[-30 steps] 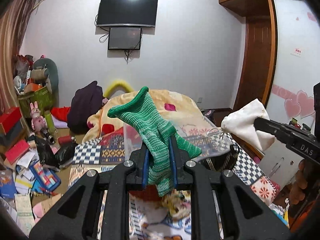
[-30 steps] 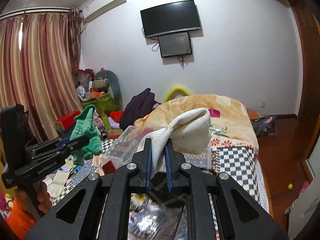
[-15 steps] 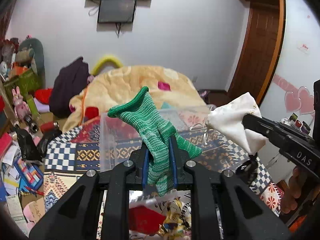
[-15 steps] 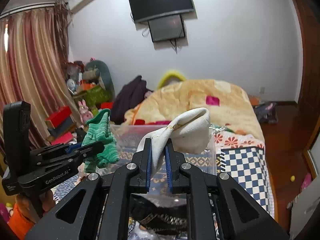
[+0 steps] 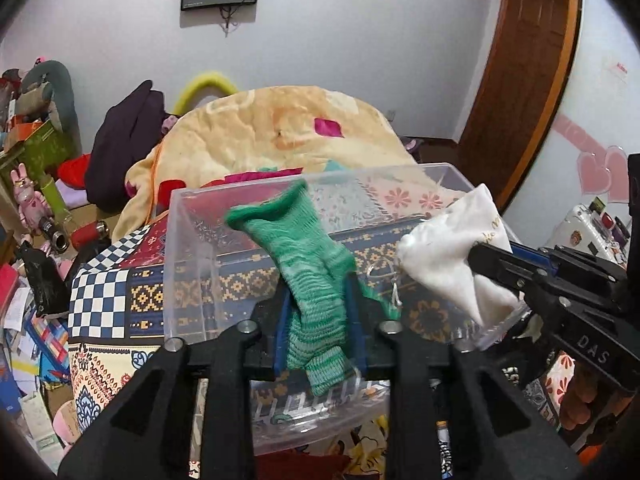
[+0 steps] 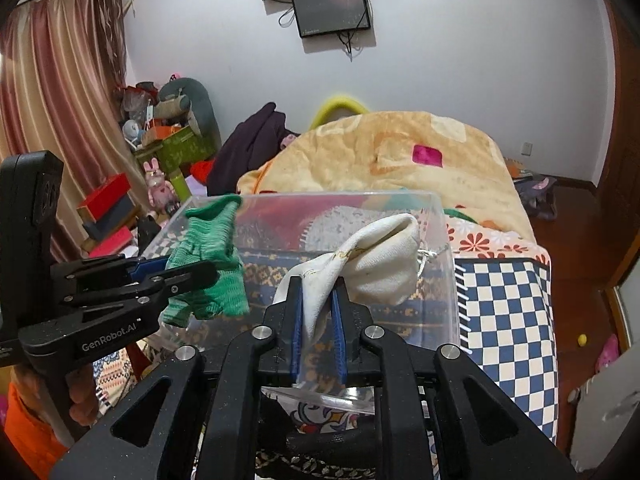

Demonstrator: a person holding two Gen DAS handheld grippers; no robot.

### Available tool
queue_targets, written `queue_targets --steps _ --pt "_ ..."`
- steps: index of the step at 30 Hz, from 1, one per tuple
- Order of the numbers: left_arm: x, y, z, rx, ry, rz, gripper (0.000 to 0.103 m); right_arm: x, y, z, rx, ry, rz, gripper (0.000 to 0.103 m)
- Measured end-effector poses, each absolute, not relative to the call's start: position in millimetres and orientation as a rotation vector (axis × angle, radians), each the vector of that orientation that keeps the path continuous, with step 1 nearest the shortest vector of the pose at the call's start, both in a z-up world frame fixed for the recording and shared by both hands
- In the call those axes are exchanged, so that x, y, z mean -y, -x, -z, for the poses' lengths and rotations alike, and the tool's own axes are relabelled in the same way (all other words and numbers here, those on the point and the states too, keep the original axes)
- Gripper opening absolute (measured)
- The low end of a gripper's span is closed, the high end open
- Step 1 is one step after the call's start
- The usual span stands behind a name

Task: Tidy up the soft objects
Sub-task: 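Carry the sock and cloth over the clear box and open both tools, then grasp the green-and-yellow sponge with the left tool while the right tool reaches for the clear bag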

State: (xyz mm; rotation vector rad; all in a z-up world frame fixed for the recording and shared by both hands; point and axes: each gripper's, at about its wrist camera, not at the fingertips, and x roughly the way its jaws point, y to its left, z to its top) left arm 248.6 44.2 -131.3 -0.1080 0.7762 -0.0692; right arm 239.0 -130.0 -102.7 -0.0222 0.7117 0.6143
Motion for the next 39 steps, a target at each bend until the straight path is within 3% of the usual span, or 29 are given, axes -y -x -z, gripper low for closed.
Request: queue_targets --steps 1,3,10,16,19,27,39 --pt "-45.0 -247.9 130.9 -0.772 0.118 0.062 0.048 130.4 -239.7 103.2 -0.719 0.019 -0.617 0.018" --pt "-46.9 -244.5 126.8 -0.75 0.139 0.055 0.056 130.3 -240.5 102.6 -0.729 0.018 -0.616 0.025" --pt "-46.6 -212.7 94.6 -0.658 0.122 0.051 0.072 142.1 -221.8 79.9 -0.649 0.002 -0.593 0.06" --pt "-37.2 -167.7 67.2 -0.566 0.088 0.056 0.089 157.4 -191.4 54.8 -0.566 0.002 -0.589 0.077" --pt "-31.7 -142.4 59.0 -0.535 0.078 0.059 0.095 166.9 -173.2 47.7 -0.546 0.001 -0.589 0.079" --pt "-11.5 -86.4 67.7 -0.551 0.033 0.07 0.098 183.9 -125.0 43.4 -0.54 -0.017 -0.635 0.085" --pt "21.4 -27.3 137.0 -0.755 0.073 0.104 0.1 192.5 -79.2 88.4 -0.659 0.018 -0.599 0.085"
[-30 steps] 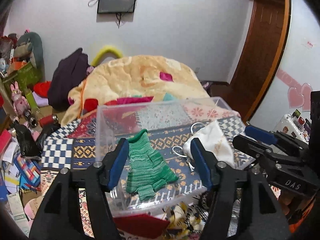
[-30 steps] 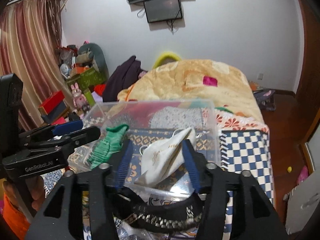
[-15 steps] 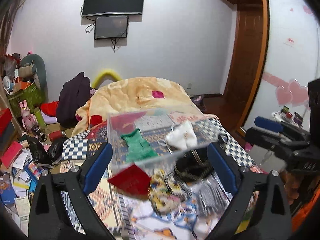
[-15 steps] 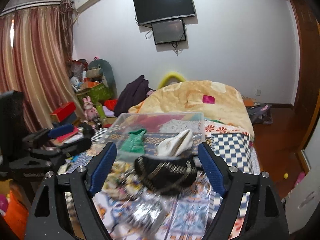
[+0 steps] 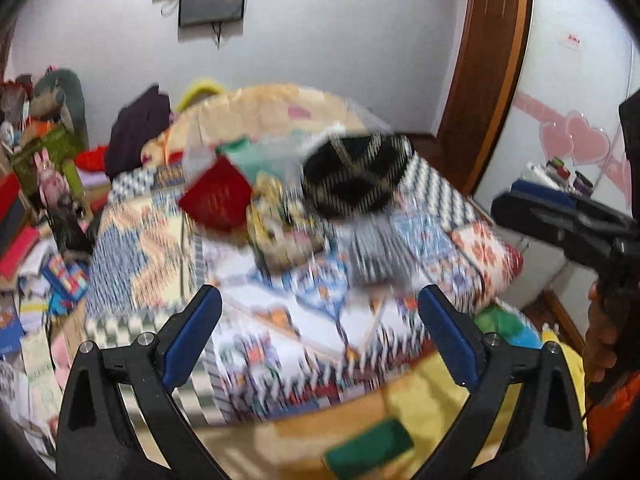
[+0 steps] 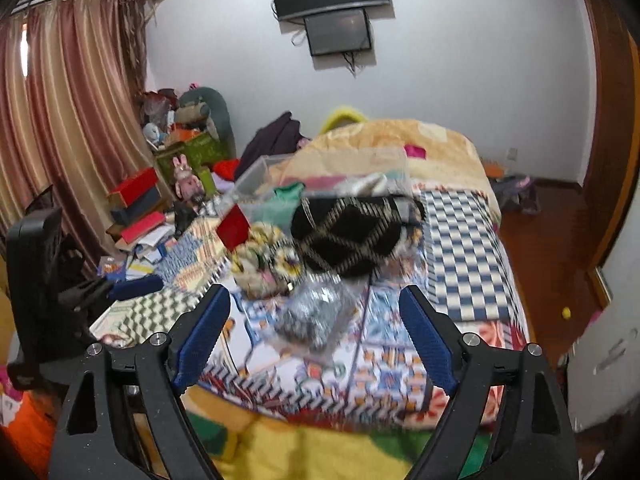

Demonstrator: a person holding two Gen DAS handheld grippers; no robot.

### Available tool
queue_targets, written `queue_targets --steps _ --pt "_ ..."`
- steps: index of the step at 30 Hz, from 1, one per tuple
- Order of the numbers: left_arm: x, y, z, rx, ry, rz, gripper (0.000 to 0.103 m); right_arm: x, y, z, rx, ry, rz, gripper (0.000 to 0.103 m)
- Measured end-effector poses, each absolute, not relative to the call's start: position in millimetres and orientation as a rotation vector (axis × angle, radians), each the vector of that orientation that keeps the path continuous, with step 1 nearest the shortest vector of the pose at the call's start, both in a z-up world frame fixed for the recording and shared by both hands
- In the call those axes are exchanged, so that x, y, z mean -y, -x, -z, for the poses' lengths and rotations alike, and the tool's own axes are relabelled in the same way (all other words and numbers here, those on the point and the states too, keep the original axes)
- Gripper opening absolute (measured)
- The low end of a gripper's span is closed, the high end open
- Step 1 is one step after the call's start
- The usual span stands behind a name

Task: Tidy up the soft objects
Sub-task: 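Grasp the green-and-yellow sponge with the left tool while the right tool reaches for the clear bag, then grasp the clear bag of silver items with the right tool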

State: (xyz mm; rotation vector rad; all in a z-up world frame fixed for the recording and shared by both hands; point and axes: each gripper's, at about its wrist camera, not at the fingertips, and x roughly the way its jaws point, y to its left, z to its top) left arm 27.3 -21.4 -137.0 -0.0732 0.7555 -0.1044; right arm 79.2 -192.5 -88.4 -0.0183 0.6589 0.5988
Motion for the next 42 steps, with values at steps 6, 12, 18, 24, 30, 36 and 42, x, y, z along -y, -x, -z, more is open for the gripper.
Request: queue_targets --steps 6,12,18,24,30,36,42 --pt "32.0 -8.2 171.2 -0.875 0.067 0.118 0.1 198.3 -75.8 113.7 -0.744 -0.001 -0.572 0.085" --pt "33.9 2.2 200.8 -0.99 0.097 0.151 0.1 199.7 -73.4 127.1 -0.787 -0.014 -0.557 0.085" --pt "42.2 7.8 217.7 -1.056 0.121 0.19 0.1 200.5 -75.0 133.9 -0.811 -0.027 -0.552 0.085" --pt "49.7 10.9 225.0 -1.067 0.12 0.205 0.076 197.5 -77.3 137.4 -0.827 -0.026 -0.552 0.085" --pt "49.8 15.4 218.5 -1.032 0.123 0.229 0.062 195.4 -81.2 140.0 -0.84 -0.037 -0.561 0.085" --pt "37.8 15.3 194.0 -0.954 0.134 0.224 0.06 187.0 -91.1 140.2 -0.845 -0.022 -0.571 0.085" --pt "19.2 5.0 162.2 -0.854 0.133 0.172 0.06 173.7 -107.3 145.9 -0.869 -0.01 -0.594 0.085"
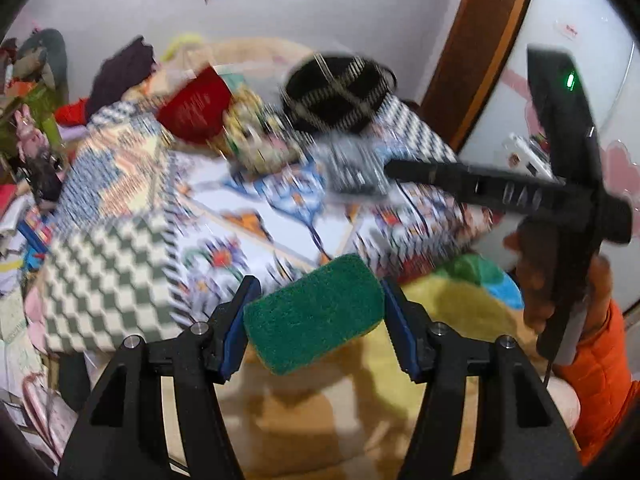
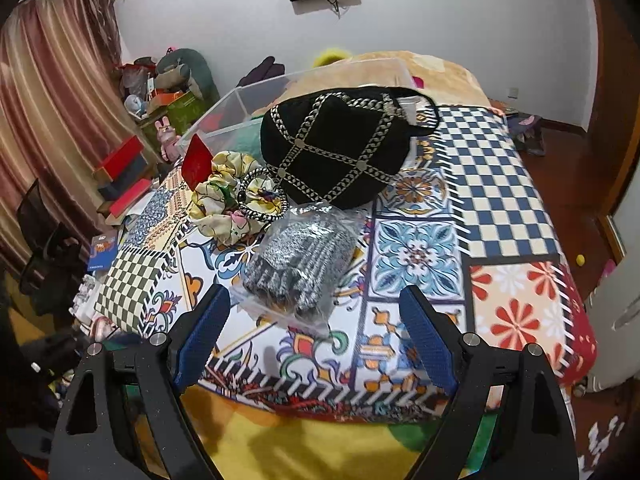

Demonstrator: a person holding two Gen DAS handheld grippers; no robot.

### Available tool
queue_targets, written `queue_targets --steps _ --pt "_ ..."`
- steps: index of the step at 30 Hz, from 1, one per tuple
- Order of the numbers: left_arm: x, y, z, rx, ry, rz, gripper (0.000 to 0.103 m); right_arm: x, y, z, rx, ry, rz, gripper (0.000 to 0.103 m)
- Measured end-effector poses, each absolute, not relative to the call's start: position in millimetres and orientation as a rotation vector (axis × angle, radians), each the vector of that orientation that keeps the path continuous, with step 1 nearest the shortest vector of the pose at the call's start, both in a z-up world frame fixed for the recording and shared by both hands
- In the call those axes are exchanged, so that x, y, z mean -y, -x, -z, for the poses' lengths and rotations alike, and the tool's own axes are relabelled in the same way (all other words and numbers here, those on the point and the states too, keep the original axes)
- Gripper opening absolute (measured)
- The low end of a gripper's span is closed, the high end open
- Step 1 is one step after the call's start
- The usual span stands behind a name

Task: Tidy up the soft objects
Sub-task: 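Grasp the clear bag of silver items with the right tool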

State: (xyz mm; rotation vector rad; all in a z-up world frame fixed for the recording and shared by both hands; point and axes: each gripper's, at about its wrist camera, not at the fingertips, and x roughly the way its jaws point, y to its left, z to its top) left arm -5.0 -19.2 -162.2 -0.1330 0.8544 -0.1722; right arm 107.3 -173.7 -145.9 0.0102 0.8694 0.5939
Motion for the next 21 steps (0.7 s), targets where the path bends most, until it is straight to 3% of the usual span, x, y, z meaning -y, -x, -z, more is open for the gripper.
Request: queue_targets --steps 9,14,21 --pt "-7.7 -26.3 140.4 -0.747 0.104 0.045 0.06 151.1 -124.9 157.1 -0.914 -0.007 -0.644 0.085" --pt "-16.6 -39.0 140.3 -0.73 0.121 0.028 0.061 140.1 -130.6 165.1 -0.929 0.026 -0.645 0.078" --pt "-19.7 -50.0 137.5 -0.709 0.137 0.013 0.061 143.5 -126.6 163.9 -0.88 0.085 -0.612 0.041"
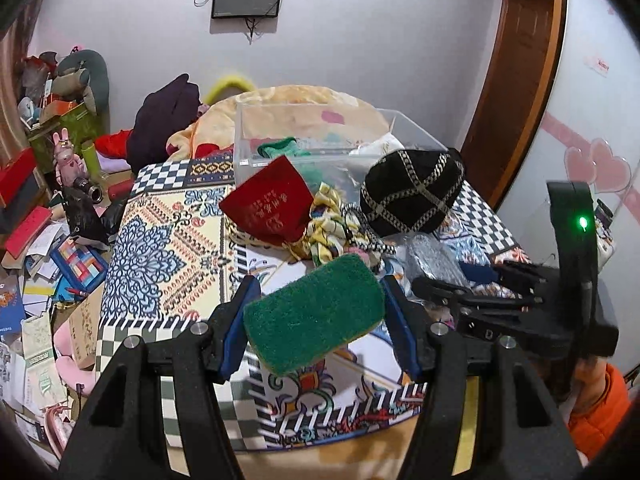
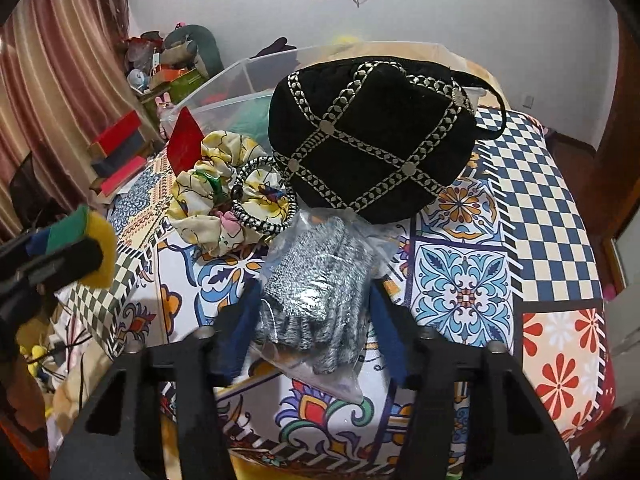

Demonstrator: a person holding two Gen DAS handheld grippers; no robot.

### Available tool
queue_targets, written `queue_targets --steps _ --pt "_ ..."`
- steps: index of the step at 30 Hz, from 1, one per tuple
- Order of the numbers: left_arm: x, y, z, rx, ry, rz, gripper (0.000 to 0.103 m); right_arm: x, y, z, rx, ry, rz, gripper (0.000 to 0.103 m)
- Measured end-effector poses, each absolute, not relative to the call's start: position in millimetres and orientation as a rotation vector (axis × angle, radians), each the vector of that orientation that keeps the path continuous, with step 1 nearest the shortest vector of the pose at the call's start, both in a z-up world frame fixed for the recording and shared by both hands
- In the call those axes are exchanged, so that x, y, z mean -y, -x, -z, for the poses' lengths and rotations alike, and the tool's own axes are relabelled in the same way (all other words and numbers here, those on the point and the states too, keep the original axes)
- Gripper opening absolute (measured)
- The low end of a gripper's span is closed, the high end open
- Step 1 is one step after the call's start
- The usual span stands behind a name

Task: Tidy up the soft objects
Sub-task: 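Grasp the clear bag of silver items with the right tool, then carry the sponge and bag over the clear box and open both tools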

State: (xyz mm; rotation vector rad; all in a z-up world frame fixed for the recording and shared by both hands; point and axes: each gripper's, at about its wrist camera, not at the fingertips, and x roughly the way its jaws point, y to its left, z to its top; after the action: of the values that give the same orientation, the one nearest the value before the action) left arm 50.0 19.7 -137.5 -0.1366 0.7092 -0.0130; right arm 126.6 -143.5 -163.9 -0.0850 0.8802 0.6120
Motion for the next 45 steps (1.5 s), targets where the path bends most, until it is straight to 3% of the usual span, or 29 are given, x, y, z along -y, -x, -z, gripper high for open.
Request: queue_targets --steps 4,26,35,45 --pt "-19.2 -54.0 130.2 -0.676 0.14 0.009 0.061 157.0 -117.7 156.0 -0.852 0.092 -0.597 0.03" --pt "-24.4 -98.9 54.4 -0.444 0.104 -0.001 0.061 163.9 -126.9 49.7 -0.512 0.027 -0.609 0.03" --pt "-43.6 -137.0 42.7 -0.409 0.12 -0.016 0.061 139.3 -177.9 53.5 -0.55 0.014 -0.589 0.03" --pt "-63.6 -209.5 80.6 -0.588 0.172 0.043 0.061 107.5 -215.7 75.9 -0.662 0.055 -0.62 0.031"
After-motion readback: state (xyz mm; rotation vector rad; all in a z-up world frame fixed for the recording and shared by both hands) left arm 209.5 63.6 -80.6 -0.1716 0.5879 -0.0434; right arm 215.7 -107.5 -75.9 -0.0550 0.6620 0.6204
